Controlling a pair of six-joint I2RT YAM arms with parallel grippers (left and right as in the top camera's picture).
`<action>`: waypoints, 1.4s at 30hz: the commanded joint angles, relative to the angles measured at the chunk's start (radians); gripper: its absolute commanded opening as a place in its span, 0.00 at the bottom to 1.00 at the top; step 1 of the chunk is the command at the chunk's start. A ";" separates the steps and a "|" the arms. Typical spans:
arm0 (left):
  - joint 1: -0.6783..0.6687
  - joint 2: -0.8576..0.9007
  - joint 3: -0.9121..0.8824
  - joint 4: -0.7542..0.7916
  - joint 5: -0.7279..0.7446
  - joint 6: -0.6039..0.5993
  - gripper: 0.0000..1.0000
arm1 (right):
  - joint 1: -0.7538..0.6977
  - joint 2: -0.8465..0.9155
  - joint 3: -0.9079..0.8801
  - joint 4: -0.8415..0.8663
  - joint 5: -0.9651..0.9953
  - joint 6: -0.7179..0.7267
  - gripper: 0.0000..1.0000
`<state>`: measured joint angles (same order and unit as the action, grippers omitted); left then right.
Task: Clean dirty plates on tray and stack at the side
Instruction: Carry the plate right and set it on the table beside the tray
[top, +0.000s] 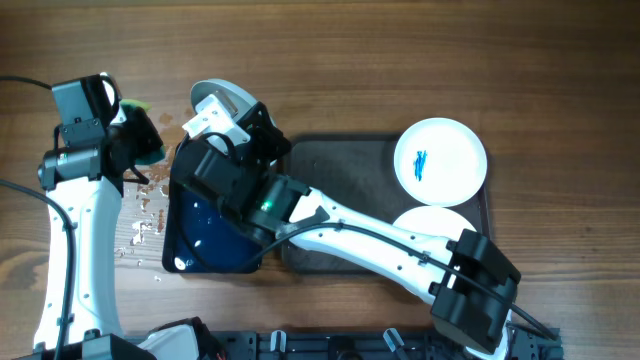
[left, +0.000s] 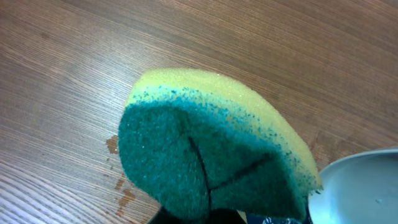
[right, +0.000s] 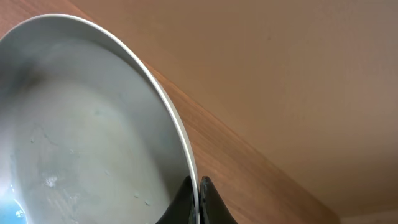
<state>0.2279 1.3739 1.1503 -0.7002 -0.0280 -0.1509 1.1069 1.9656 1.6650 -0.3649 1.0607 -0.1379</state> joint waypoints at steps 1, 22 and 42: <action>-0.003 -0.026 0.029 -0.003 0.013 0.006 0.04 | 0.008 0.008 0.024 0.003 0.040 -0.021 0.04; -0.004 -0.001 0.029 -0.019 0.116 0.006 0.04 | -0.238 -0.063 0.109 -0.498 -0.745 0.561 0.04; -0.274 0.122 0.028 -0.056 0.207 -0.037 0.04 | -0.562 -0.188 0.159 -0.902 -0.346 0.348 0.04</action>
<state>-0.0433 1.4628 1.1515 -0.7605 0.1665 -0.1665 0.5415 1.8374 1.8038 -1.2514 0.5964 0.2802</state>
